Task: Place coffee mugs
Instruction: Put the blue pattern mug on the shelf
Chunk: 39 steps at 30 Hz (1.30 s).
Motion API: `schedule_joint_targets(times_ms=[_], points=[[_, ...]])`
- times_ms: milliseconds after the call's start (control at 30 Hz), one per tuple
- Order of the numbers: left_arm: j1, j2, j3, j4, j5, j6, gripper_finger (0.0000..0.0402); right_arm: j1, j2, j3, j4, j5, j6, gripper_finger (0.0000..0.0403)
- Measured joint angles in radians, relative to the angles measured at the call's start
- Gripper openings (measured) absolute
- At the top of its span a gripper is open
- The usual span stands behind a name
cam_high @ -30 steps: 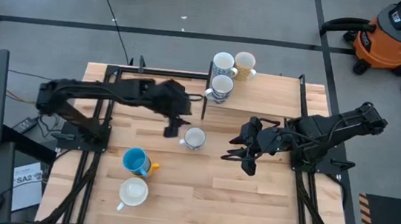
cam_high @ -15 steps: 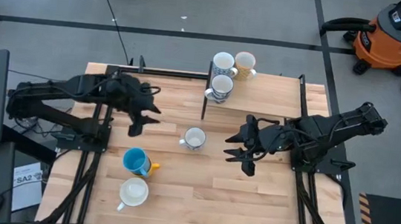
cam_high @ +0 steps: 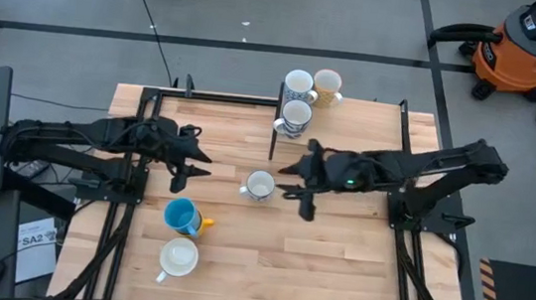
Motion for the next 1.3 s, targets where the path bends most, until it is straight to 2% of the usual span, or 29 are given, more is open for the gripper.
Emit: schedule_joint_targets(times_ms=[200, 467, 967, 1300], points=[[0.000, 0.006, 0.000, 0.011, 0.000, 0.000, 0.0172, -0.059, 0.121, 0.000, 0.023, -0.064, -0.078, 0.0170], [0.000, 0.006, 0.000, 0.008, 0.000, 0.000, 0.0172, -0.104, 0.248, 0.000, 0.009, -0.117, -0.099, 0.0170], [0.000, 0.006, 0.000, 0.007, 0.000, -0.003, 0.0172, -0.117, 0.397, 0.000, -0.005, -0.143, -0.099, 0.0170], [0.001, 0.006, 0.000, 0.009, 0.000, -0.007, 0.0172, -0.116, 0.414, 0.000, -0.007, -0.140, -0.099, 0.0170]])
